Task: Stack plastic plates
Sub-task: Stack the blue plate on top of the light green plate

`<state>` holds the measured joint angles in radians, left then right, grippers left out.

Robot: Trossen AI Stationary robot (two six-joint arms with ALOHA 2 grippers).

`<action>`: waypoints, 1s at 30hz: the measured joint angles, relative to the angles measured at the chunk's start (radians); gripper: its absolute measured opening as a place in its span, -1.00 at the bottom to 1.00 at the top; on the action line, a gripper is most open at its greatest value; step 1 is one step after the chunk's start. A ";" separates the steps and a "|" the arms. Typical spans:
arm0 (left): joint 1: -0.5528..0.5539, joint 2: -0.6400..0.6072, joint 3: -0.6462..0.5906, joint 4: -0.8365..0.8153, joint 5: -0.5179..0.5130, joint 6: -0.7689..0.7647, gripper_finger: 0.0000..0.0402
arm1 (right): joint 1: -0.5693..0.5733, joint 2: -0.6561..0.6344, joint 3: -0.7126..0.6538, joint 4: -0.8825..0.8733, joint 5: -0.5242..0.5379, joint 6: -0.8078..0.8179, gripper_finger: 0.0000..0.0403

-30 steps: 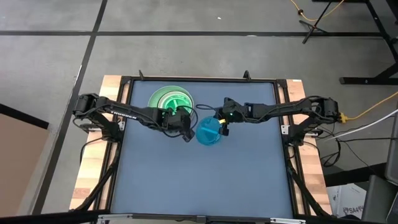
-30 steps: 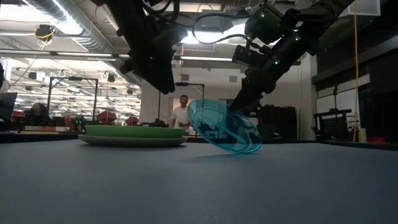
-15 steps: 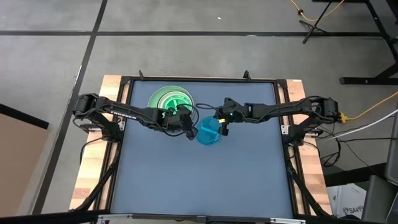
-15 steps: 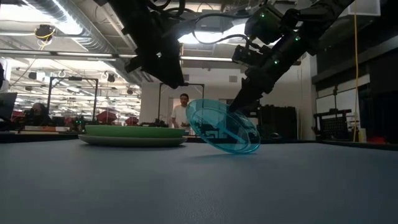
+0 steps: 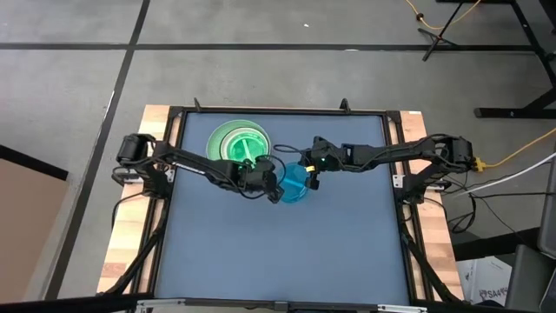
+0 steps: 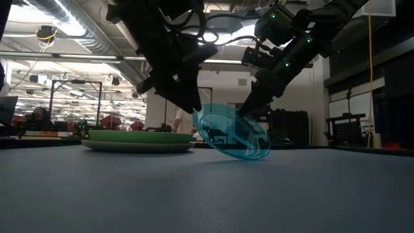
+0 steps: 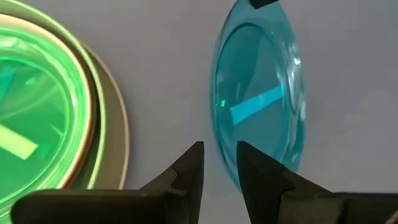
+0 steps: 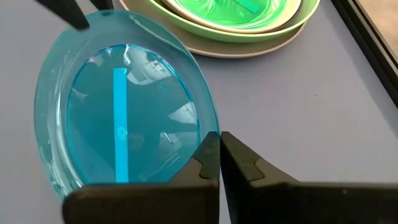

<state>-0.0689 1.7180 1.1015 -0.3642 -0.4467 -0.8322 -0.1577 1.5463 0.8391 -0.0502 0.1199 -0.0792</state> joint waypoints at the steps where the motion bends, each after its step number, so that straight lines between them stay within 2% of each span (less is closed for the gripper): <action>1: 0.000 0.004 0.000 0.007 0.000 0.000 -0.56 | 0.000 0.000 0.000 0.000 0.000 0.000 -1.00; 9: 0.000 0.008 0.000 0.016 -0.001 0.000 -0.56 | 0.000 0.000 0.000 0.000 0.000 0.000 -1.00; 21: 0.001 0.093 0.000 0.032 -0.008 -0.030 -0.57 | 0.000 0.000 0.000 -0.002 -0.001 0.000 -1.00; 30: 0.001 0.093 0.000 0.033 -0.003 -0.031 -0.77 | 0.000 0.000 0.000 -0.002 -0.001 0.000 -1.00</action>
<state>-0.0681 1.8111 1.1015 -0.3309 -0.4500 -0.8627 -0.1575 1.5463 0.8391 -0.0521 0.1193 -0.0795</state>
